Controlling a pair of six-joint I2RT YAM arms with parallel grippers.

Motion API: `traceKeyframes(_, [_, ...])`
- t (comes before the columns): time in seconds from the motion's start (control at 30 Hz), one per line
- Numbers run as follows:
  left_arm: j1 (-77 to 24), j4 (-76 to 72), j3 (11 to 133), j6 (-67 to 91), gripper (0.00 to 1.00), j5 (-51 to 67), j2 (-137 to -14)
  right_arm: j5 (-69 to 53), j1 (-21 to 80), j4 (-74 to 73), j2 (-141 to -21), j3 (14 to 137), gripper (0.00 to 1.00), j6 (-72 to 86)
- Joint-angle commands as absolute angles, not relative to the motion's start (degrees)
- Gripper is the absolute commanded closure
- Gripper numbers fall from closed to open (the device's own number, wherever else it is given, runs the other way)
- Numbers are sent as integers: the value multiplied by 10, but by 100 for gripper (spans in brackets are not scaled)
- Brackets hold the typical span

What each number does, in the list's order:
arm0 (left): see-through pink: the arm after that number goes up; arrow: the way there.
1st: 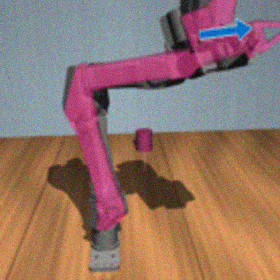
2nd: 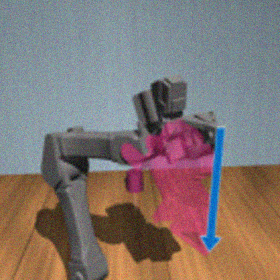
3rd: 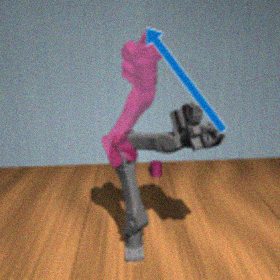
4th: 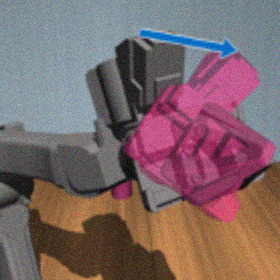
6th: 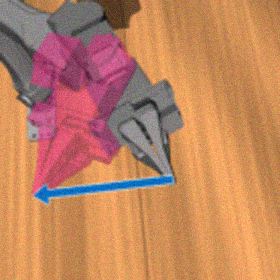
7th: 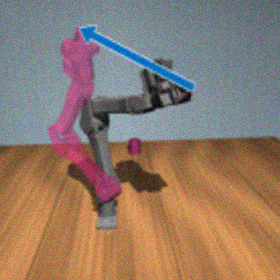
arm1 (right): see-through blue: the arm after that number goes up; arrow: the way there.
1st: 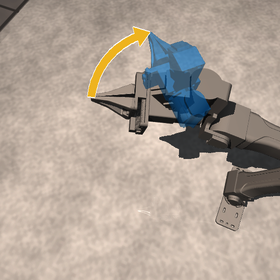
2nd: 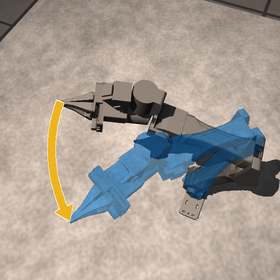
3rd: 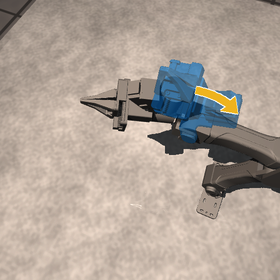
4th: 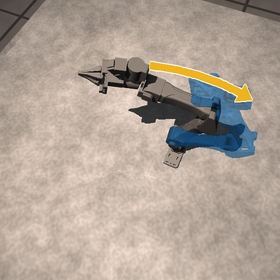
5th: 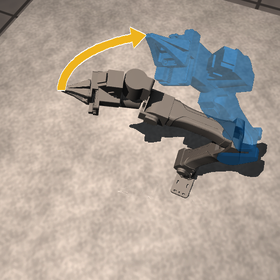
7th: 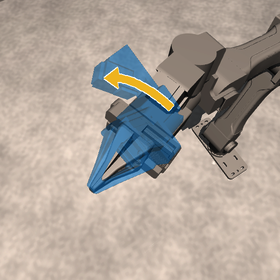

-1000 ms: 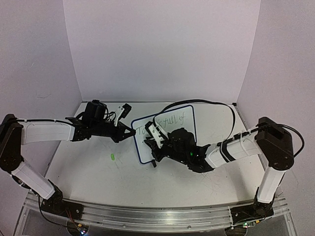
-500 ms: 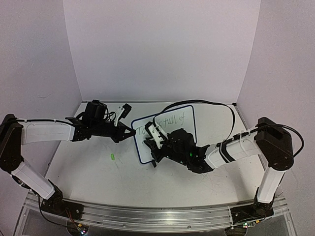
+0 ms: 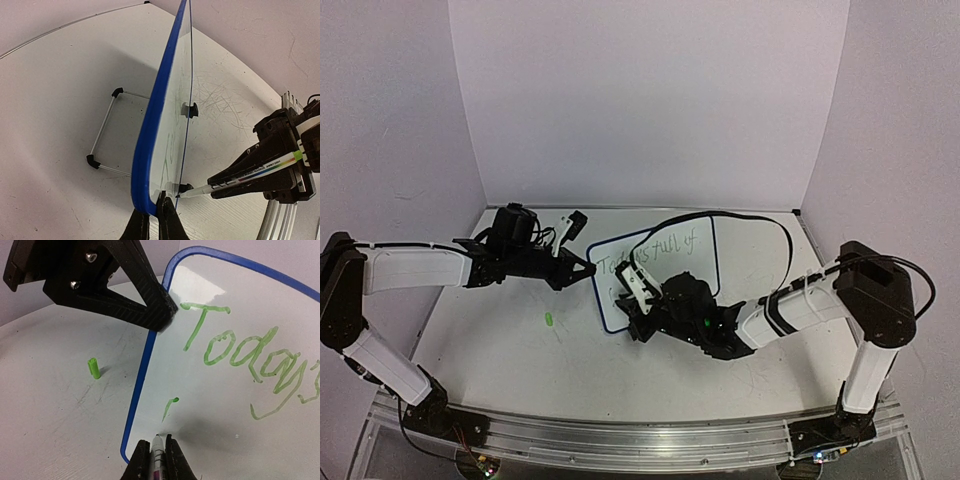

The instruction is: Write a sentence on the whiteboard

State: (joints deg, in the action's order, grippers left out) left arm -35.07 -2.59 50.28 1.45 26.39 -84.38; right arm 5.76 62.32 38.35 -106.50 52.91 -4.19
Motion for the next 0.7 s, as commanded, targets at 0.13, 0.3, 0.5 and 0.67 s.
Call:
traceKeyframes(0.13, [-345,-4,514,-41,100,196,-845,78,628,406,-1071,534,100,-27])
traceKeyframes(0.3, [-345,-4,514,-42,100,198,-846,98,628,416,-1072,544,100,-30])
traceKeyframes(0.5, [-346,-4,514,-42,100,198,-846,103,626,420,-1079,555,100,-35])
traceKeyframes(0.67, [-345,-4,514,-43,100,199,-846,112,624,424,-1080,559,100,-35])
